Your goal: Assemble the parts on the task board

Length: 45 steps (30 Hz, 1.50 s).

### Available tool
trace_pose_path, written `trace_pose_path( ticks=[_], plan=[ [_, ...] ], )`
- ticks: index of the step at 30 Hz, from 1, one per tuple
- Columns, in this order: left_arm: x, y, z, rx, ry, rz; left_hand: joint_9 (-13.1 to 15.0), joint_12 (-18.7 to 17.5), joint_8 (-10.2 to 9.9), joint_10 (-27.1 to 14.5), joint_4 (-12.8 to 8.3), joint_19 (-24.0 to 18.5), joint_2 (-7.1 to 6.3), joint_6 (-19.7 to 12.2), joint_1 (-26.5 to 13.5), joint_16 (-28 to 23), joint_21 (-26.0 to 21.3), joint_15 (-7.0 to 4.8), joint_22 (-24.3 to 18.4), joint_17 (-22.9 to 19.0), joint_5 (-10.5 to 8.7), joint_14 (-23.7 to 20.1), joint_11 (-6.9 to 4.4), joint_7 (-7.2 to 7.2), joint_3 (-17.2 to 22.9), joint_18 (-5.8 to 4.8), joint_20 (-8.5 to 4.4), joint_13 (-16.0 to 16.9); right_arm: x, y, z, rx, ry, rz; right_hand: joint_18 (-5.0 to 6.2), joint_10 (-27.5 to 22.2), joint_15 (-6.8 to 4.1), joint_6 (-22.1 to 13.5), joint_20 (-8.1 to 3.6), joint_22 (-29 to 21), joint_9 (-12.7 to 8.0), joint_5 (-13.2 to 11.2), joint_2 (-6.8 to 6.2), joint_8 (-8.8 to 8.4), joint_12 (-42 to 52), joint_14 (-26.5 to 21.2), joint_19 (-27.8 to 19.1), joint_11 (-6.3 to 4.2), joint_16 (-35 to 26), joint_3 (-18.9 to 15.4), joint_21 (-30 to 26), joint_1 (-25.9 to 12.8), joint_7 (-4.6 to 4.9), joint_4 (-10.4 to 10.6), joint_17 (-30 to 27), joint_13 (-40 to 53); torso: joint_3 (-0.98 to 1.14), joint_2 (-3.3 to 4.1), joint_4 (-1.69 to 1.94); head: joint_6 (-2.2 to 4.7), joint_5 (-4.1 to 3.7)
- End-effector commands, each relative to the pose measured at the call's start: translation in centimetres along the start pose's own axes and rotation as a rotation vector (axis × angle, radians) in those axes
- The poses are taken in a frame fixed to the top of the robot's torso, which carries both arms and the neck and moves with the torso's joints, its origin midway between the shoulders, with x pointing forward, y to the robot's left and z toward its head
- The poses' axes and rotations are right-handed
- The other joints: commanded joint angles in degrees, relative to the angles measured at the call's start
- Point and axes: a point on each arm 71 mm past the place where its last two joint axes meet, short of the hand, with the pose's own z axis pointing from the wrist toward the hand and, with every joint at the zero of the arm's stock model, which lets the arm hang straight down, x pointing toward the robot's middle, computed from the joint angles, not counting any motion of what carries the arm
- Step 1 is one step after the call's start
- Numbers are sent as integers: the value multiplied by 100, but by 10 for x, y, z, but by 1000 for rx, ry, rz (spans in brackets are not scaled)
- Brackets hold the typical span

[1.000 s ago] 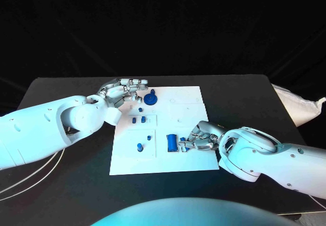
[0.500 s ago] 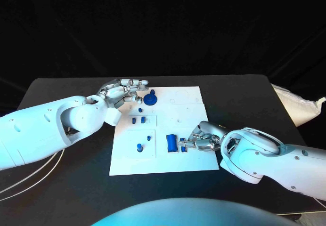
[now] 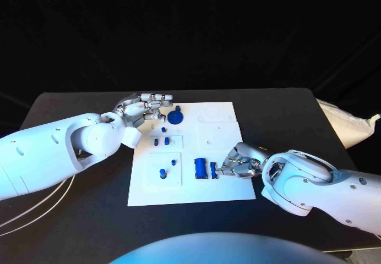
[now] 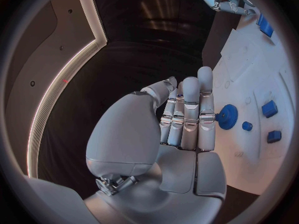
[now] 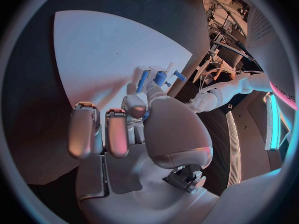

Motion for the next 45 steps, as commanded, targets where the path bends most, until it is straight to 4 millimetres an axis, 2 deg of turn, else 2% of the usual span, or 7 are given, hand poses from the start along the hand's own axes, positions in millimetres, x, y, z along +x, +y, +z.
trace_pose_path(
  ticks=[1,10,22,34,35,44,45],
  plan=[
    [2,-1,1,12,17,0,-6,24,19,-49,-40,-33,-8,-42,11,-12,-13,3,7,-5,31,-44,4,7,3,55,9,-7,-3,0,1,-65,-7,50,-13,-188,4,-186,17,-186,-43,78,-8,-122,-365,316,-67,63,-159,-38,-98,71,96,-22,89,-241,-8,-12,4,30,-7],
    [-5,1,4,31,-58,9,0,79,43,-88,-8,-226,-5,-53,-115,-148,-118,43,-22,-91,19,-311,25,20,-45,43,42,-11,-49,-15,19,-198,-51,376,177,-855,150,-630,144,-1237,-177,146,38,-405,-1696,82,-538,238,-913,-105,-771,434,288,-201,-816,-1173,-14,-140,24,215,-79],
    [-32,10,17,80,-224,-20,-10,-124,70,-126,105,-1867,114,-2,-337,-2592,-1539,391,-974,-1475,14,-1449,101,-54,3,-4,394,-135,-120,-48,73,-315,-280,853,544,-2236,814,-1366,746,-5147,-586,232,195,-497,-4273,-1892,-2386,866,-6042,142,-4888,889,824,-365,-4941,-3770,-53,-481,-33,579,-40],
    [-50,14,34,132,-325,0,-14,-821,-179,-220,155,-2374,70,-252,-355,-4479,-2352,713,-2434,-2321,14,-1401,314,-104,-113,79,839,-135,-137,-58,115,-391,-305,953,574,-1944,1010,-1100,1020,-6220,-1199,66,420,-532,-4758,-1726,-2000,953,-7571,187,-6441,658,831,-816,-6447,-5497,65,-615,-55,1063,60],
    [-47,18,34,82,-293,0,-386,-1199,-544,-2067,246,-3757,245,-1912,-2656,-4817,-2707,468,-3321,-2473,-179,-3085,-6,-409,-860,-293,380,-488,-137,-61,114,-303,-338,879,201,-3757,441,-2763,670,-6360,-1439,-351,95,-902,-4974,-3761,-3873,705,-7729,93,-6839,-1604,483,-1160,-6719,-5765,25,-586,-36,987,37],
    [-36,23,28,98,-328,29,-386,-1199,-544,-3246,246,-4668,679,-2997,-4129,-5101,-2707,306,-3967,-2889,-596,-4124,-160,-597,-1383,-397,106,-488,-124,-49,109,-303,-378,921,102,-4877,441,-3801,436,-6772,-1661,-609,95,-902,-5527,-5003,-5008,541,-8203,93,-7197,-3131,256,-1160,-7015,-6089,107,-789,60,1245,118],
    [-32,24,25,104,-340,39,-386,-1199,-544,-3411,246,-4793,679,-3146,-4333,-5134,-2707,-118,-4052,-2889,-596,-4272,-188,-621,-1452,-419,66,-488,-120,-45,107,-301,-391,935,102,-4995,441,-3909,414,-6772,-2071,-636,95,-902,-5527,-5135,-5130,523,-8203,93,-7224,-3279,233,-1160,-7033,-6109,121,-823,76,1287,131]
  ],
)
